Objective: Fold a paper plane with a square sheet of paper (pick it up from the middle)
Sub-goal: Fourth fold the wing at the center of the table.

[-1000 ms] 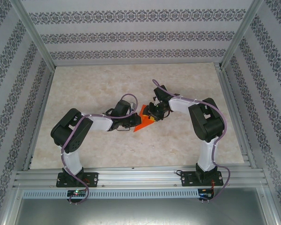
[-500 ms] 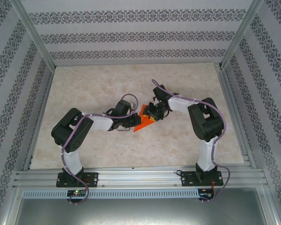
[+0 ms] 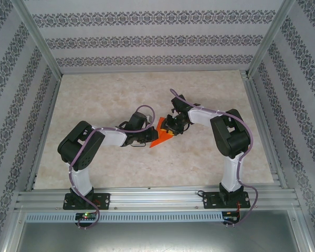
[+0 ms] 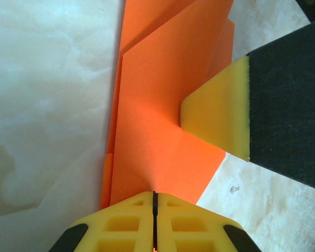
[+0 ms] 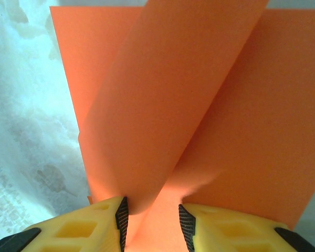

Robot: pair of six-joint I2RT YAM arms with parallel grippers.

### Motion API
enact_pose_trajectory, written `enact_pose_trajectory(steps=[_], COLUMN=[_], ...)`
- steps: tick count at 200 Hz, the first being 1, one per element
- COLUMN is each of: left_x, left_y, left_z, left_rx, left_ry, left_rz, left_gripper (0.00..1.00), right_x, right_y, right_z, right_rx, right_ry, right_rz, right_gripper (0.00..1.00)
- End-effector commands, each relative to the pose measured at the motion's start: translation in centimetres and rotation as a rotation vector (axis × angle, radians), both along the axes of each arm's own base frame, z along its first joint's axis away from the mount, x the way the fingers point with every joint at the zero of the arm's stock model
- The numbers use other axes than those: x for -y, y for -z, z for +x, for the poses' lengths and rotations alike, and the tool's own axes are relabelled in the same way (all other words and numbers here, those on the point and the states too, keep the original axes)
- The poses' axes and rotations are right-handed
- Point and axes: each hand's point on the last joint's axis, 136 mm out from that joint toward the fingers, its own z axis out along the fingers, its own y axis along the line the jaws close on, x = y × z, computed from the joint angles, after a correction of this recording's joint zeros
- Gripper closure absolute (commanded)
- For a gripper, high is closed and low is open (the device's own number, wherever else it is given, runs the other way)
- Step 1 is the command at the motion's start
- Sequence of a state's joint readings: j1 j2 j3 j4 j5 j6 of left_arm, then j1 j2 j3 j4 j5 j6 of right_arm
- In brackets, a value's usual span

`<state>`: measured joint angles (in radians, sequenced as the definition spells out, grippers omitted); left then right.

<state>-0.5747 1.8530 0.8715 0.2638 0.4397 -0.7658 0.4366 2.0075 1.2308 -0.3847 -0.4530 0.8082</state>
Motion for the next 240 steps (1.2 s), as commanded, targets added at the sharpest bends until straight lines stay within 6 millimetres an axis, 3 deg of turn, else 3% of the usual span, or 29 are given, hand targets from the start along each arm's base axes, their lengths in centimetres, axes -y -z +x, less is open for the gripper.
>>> enact_pose_trajectory(steps=[1,179,214,240], left_x=[-0.7,-1.6,-2.2,-2.5], left_y=[1.0,3.0,3.8,4.0], left_z=[0.1,-1.2,-2.0,-2.4], left_rx=[-0.015,-0.103,-0.153,-0.175], left_ry=[-0.004,0.019,0.034,0.043], left_rz=[0.040,0.121,0.173,0.194], left_gripper=[0.90,0.94,0.97,1.00], right_x=[6.9,6.3,5.3,3.4], right_y=[10.2,10.5,8.5,4.3], right_z=[-5.9,-6.1,-5.2,-2.6], right_rx=[-0.223,-0.241,-0.205,-0.103], right_ry=[0.023,0.016,0.019,0.021], right_rz=[-0.377,-0.355,-0.304,-0.194], right_gripper=[0.63,0.66,0.66,0.67])
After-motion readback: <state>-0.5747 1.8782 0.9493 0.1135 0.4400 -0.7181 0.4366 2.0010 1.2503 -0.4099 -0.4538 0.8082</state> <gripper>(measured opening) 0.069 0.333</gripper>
